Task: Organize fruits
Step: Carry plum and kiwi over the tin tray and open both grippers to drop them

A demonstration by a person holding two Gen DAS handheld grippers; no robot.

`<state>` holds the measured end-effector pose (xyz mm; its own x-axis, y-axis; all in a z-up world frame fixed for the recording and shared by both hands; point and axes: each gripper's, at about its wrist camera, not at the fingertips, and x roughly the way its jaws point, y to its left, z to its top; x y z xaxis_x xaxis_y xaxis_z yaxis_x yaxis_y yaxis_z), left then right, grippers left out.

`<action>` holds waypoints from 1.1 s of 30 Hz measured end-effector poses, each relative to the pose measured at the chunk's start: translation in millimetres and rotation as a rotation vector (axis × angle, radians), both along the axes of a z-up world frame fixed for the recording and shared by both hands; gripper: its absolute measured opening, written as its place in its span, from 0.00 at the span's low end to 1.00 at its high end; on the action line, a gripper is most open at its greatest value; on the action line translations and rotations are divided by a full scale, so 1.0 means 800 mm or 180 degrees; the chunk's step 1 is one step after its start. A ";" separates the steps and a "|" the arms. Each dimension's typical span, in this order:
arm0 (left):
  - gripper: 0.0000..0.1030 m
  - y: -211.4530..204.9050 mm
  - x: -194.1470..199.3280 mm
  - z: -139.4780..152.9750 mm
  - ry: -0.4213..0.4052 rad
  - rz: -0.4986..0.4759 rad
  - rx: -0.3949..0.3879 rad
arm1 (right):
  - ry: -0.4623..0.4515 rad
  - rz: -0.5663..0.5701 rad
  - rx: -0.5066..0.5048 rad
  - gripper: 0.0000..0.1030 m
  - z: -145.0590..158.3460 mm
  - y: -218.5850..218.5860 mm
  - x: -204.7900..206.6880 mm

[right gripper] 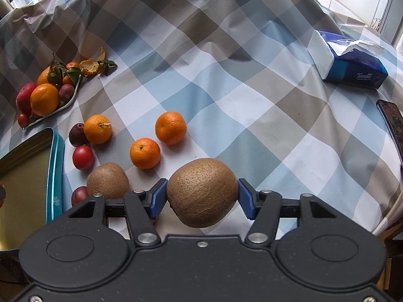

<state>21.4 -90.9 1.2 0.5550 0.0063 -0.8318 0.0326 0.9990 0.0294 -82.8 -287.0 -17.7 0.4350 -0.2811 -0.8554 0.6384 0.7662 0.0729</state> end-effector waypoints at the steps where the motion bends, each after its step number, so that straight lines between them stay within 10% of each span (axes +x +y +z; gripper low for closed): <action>1: 0.36 0.006 0.003 -0.002 0.0055 0.0062 -0.0011 | -0.0030 0.0050 0.0026 0.61 0.004 0.009 0.006; 12: 0.36 0.059 0.007 0.003 0.0093 0.0624 -0.0174 | -0.0370 0.0754 0.0140 0.61 0.041 0.101 0.059; 33: 0.36 0.108 0.019 -0.015 0.0184 0.0592 -0.0128 | -0.0240 0.1267 0.0086 0.61 0.013 0.188 0.092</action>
